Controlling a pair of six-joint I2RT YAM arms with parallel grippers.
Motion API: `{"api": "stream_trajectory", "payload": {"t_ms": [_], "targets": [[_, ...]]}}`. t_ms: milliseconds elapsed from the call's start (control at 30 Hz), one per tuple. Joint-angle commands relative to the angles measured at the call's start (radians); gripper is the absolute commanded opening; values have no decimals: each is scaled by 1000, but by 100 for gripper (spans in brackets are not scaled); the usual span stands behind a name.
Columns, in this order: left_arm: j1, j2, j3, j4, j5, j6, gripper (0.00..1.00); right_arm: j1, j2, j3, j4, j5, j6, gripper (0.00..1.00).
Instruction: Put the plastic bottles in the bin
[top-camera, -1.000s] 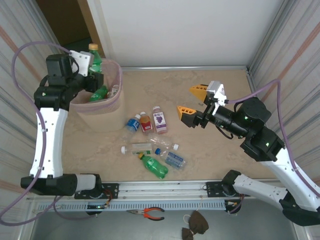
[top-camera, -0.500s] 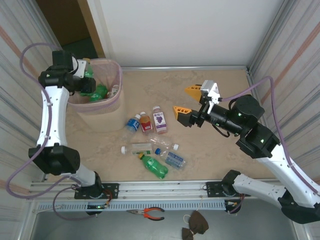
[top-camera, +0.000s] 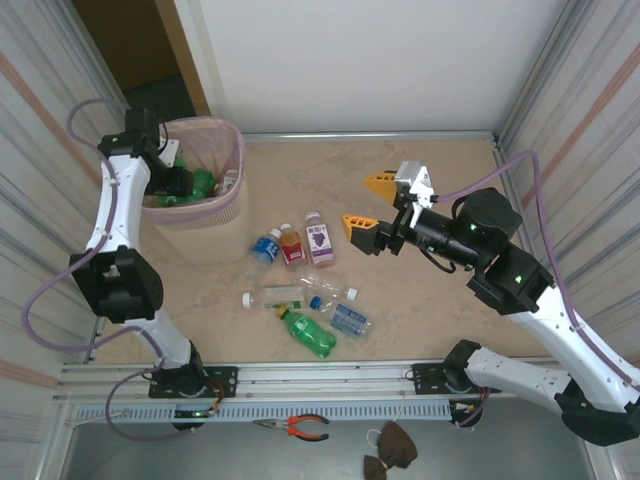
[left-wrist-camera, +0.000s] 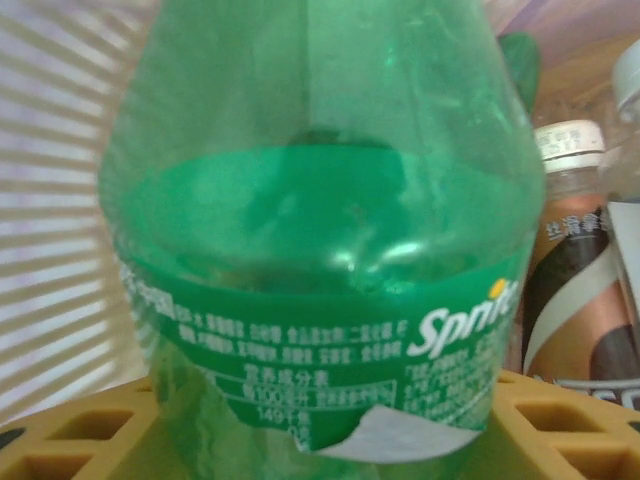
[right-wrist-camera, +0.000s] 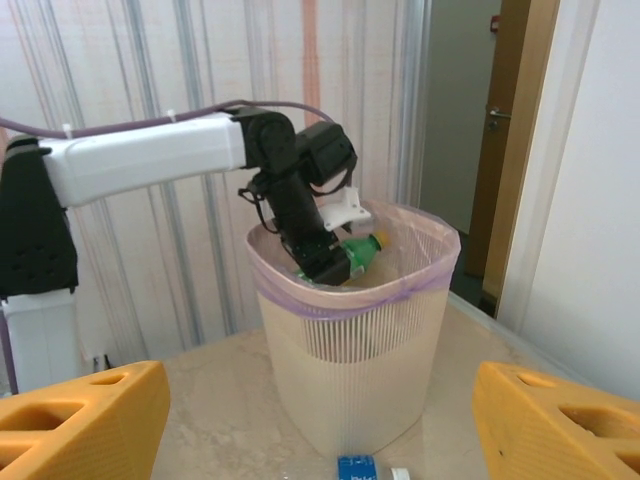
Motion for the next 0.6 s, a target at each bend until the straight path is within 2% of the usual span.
{"api": "stream_trajectory", "payload": {"t_ms": [0, 400, 567], "targets": [[6, 18, -7, -33, 9, -10, 65, 6, -22, -17, 20, 4, 5, 78], [5, -55, 71, -25, 53, -24, 82, 7, -45, -30, 9, 13, 12, 78], [5, -95, 101, -32, 80, -24, 85, 7, -29, -26, -3, 45, 17, 79]]}}
